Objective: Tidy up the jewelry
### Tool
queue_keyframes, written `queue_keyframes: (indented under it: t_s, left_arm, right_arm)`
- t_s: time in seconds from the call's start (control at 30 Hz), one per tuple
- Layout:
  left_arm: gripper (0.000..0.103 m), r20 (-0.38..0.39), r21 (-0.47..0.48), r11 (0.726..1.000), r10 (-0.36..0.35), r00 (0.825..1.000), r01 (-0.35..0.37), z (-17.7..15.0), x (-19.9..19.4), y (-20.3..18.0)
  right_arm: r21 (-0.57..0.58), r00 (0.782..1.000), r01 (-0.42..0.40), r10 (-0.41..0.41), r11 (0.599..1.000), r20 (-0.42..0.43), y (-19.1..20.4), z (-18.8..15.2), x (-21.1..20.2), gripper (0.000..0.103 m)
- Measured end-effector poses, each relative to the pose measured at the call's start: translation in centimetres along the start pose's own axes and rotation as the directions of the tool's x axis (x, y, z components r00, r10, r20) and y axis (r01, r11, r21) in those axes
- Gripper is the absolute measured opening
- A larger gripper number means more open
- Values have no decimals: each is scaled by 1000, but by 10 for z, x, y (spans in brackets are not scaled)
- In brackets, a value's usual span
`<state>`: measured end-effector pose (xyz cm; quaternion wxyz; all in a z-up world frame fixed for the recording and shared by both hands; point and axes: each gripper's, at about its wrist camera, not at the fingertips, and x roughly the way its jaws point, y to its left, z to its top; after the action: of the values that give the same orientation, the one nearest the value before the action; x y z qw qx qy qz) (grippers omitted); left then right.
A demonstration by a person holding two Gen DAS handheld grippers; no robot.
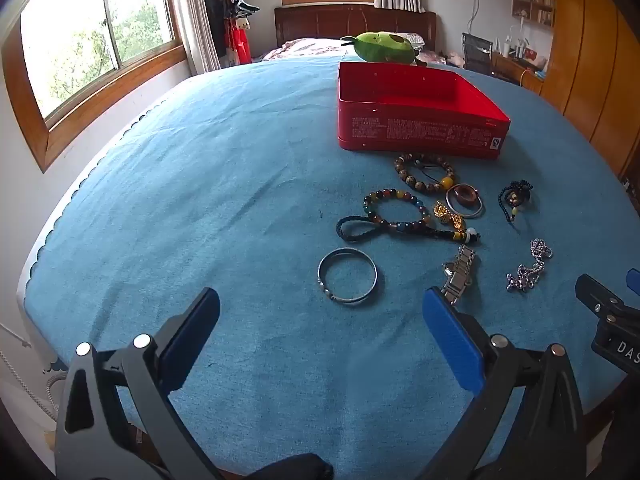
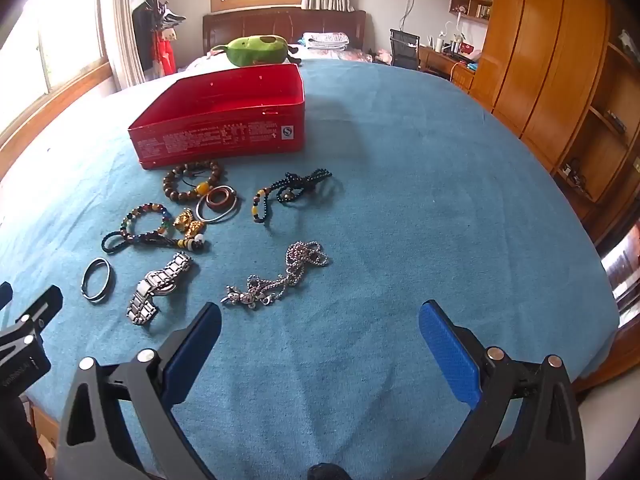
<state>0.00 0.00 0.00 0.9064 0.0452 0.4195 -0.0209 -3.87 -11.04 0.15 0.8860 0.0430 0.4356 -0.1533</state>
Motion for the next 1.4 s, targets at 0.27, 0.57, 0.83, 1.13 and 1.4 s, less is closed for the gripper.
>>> queue_keyframes:
  t_s: [0.27, 0.57, 0.83, 1.13, 1.4]
  left_arm:
    - [100, 5, -5, 1000, -5, 1000, 5, 0, -1, 1]
    - [100, 5, -5, 1000, -6, 1000, 6, 1, -1, -2]
    - [100, 5, -7, 1000, -6, 1000, 6, 0, -3, 1]
    - [100, 5, -8, 1000, -8, 1000, 8, 0, -3, 1]
    - [100, 6, -8, 1000, -9, 1000, 9, 0, -3, 1]
  right_arm:
    - [1, 1000, 6, -6, 1000, 5, 1, 0, 1, 99]
    - [-2, 1000, 4, -4, 1000, 2, 1, 0, 2, 99]
    - [0, 1000, 2, -2, 1000, 3, 1, 0, 2, 99]
    - [0, 1000, 1, -1, 1000, 2, 2, -1, 2, 99]
    - [1, 1000, 0, 0, 1000, 1, 1, -1, 3, 99]
